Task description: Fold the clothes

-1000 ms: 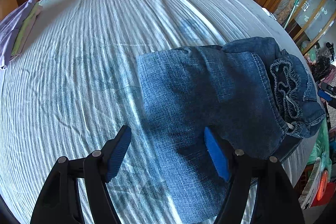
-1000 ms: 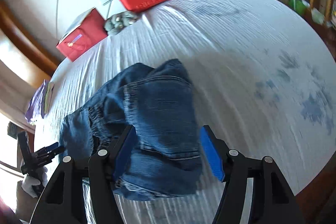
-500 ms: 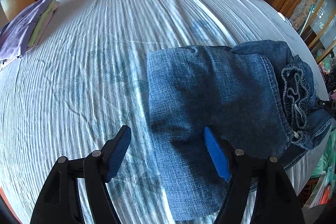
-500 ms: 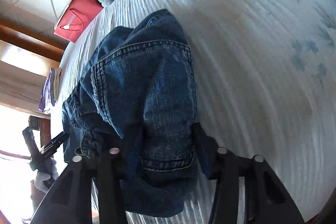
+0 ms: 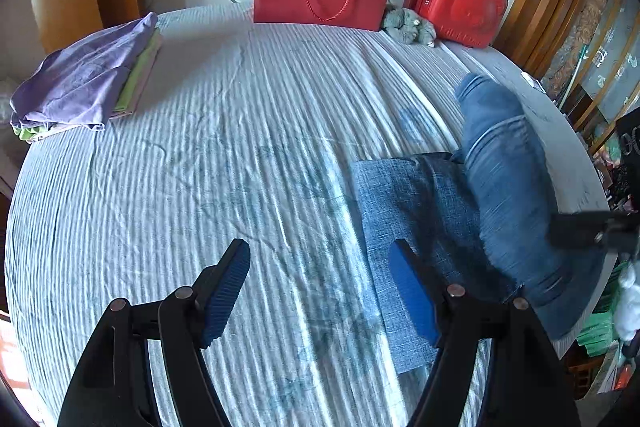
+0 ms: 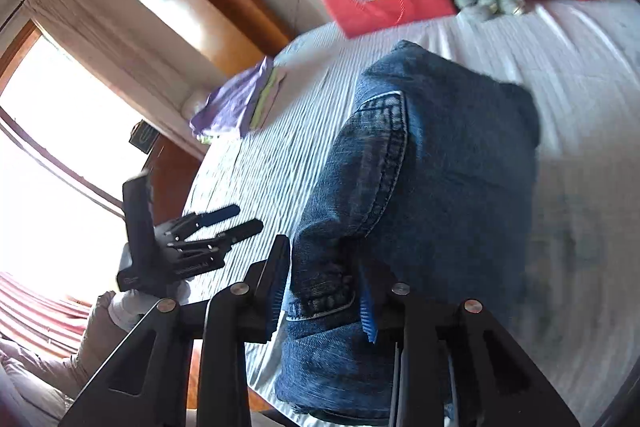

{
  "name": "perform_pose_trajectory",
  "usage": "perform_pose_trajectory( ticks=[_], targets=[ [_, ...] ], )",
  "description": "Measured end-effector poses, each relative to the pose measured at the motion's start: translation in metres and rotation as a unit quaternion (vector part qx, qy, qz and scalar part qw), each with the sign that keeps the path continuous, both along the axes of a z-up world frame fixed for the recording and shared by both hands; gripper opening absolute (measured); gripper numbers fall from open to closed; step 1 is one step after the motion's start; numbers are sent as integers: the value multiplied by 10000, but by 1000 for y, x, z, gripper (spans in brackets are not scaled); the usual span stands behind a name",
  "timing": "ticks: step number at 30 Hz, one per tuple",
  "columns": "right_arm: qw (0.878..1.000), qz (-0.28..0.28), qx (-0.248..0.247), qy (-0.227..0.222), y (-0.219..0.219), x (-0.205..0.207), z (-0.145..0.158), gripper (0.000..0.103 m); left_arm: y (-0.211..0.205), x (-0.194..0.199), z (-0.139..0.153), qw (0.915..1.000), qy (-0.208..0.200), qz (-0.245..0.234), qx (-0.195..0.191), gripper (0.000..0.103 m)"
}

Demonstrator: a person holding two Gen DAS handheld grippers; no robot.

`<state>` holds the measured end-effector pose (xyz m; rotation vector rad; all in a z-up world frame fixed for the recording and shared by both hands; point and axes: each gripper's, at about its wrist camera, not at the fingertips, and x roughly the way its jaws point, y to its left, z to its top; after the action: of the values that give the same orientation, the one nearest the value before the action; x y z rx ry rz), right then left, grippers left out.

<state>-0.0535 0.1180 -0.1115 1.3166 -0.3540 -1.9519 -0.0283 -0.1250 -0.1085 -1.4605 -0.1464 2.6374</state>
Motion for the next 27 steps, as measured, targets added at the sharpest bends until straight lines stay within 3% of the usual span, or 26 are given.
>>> perform_pose_trajectory(
  ticks=[3,7,8,10,14,17,20,22,25,27],
  targets=[
    [9981,190,-85,-588,-26,-2,-24,33,-8,1,1,10000,-32,-10,77,73],
    [9999,-113,-12,49,5,9,18,36,8,6,-2,9992,-151,-108,348,73],
    [9992,-260,120,284,20,8,32,44,11,8,-3,9988,-186,-142,429,73],
    [9956,-508,564,557,49,4,42,49,22,6,-6,9977,-271,-229,576,73],
    [9910,-686,1113,288,84,-3,18,49,50,3,-14,9960,-452,-371,669,73],
    [9917,-170,1272,0,76,16,-8,49,57,-10,-23,9962,-513,-331,626,73],
    [9912,370,1271,79,71,49,-13,52,59,-26,-25,9954,-526,-275,748,73],
    [9912,569,1188,158,64,59,-14,59,67,-39,-31,9941,-625,-419,787,73],
    [9885,766,1277,242,51,65,-27,59,83,-56,-44,9915,-737,-723,796,73],
    [9847,883,1465,338,37,68,-42,52,92,-63,-46,9903,-740,-886,774,51]
  ],
)
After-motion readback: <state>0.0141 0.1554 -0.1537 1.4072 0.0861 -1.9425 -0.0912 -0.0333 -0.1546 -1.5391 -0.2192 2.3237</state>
